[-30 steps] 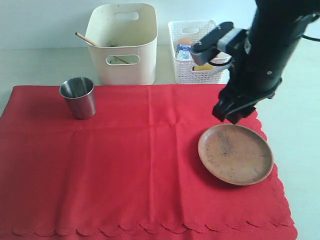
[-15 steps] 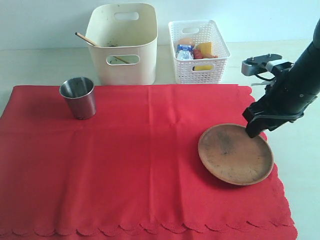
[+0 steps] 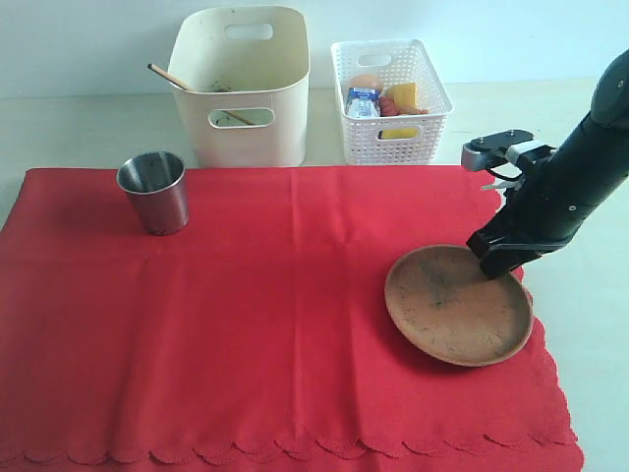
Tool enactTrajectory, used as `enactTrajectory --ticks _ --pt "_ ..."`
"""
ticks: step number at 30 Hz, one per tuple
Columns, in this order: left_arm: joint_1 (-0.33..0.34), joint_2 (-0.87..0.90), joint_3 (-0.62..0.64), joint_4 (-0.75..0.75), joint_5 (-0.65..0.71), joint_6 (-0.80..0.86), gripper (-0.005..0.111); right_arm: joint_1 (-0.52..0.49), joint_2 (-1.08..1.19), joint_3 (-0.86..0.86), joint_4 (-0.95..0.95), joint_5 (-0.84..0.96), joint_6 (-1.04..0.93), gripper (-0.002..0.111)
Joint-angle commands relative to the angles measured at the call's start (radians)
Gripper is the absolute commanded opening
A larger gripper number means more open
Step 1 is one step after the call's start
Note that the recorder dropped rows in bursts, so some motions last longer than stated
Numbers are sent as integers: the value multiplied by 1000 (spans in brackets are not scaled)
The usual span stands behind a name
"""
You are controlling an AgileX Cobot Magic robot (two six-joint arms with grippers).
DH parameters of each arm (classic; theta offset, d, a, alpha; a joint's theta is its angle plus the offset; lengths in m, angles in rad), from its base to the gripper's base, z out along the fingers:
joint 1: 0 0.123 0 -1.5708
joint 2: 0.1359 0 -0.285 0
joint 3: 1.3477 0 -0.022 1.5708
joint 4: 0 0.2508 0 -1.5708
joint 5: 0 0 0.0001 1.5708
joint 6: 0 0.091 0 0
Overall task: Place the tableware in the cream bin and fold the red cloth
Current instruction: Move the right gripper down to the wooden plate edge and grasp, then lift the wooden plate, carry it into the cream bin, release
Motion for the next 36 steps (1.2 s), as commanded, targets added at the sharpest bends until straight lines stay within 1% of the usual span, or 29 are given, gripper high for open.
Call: enactTrajectory --ticks 1,10,13,18,22,26,32,36 --pt "1 -5 0 -8 -3 0 0 -2 -8 9 -25 -8 -25 0" --pt "1 -5 0 -8 -3 0 0 -2 -151 0 -25 82 -25 0" --pt "1 -5 0 -8 -3 0 0 -2 -195 -31 -18 154 -25 0" --pt "1 -5 0 -8 -3 0 0 -2 -237 -96 46 246 -52 0" --pt "1 -5 0 -8 -3 0 0 -2 -243 -152 151 286 -140 0" --pt "1 -5 0 -8 -3 0 0 -2 -243 -203 315 268 -237 0" --pt "1 -5 0 -8 -3 0 0 -2 -238 -261 601 106 -372 0" --pt "1 -5 0 -8 -3 0 0 -2 -180 -326 749 58 -398 0"
